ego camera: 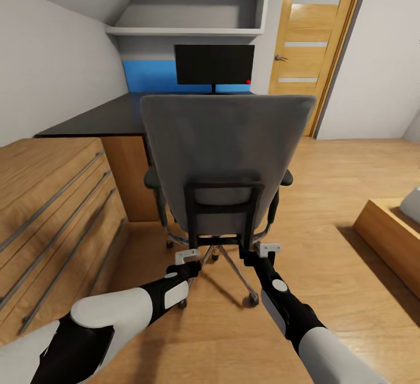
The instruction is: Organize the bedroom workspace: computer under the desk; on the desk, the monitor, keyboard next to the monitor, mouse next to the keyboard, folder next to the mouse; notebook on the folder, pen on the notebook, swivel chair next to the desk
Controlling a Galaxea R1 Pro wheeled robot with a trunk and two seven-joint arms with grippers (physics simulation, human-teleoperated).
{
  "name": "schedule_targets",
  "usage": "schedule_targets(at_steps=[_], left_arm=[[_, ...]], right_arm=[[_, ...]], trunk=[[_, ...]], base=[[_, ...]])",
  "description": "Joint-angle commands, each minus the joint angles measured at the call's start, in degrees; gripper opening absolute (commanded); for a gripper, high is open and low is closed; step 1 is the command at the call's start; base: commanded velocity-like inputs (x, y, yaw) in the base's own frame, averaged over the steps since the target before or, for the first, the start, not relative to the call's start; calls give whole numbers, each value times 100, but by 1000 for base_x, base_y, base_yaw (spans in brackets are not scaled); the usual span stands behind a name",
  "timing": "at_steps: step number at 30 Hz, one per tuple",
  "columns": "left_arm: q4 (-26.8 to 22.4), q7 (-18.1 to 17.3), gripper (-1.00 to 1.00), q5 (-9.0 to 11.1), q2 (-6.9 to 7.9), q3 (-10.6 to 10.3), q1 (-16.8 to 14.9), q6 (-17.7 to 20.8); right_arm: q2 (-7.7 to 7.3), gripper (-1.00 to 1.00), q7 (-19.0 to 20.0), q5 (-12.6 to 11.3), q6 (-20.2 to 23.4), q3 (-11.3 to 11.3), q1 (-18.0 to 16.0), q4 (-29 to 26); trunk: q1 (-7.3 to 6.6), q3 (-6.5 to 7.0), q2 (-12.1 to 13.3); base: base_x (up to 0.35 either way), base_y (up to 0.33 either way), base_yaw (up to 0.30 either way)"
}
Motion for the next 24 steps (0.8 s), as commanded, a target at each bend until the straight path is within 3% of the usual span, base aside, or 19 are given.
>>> schedule_targets(at_steps=[1, 24], left_arm=[[-7, 30, 100, 10, 0, -20, -8, -33], [-7, 30, 100, 17, 0, -20, -9, -161]], right_arm=[[-7, 100, -51, -63, -28, 32, -6, 2], [-1, 100, -55, -66, -31, 33, -6, -15]], trunk=[[2, -4, -2], [2, -3, -2]], base=[[321, 0, -76], [316, 0, -9]])
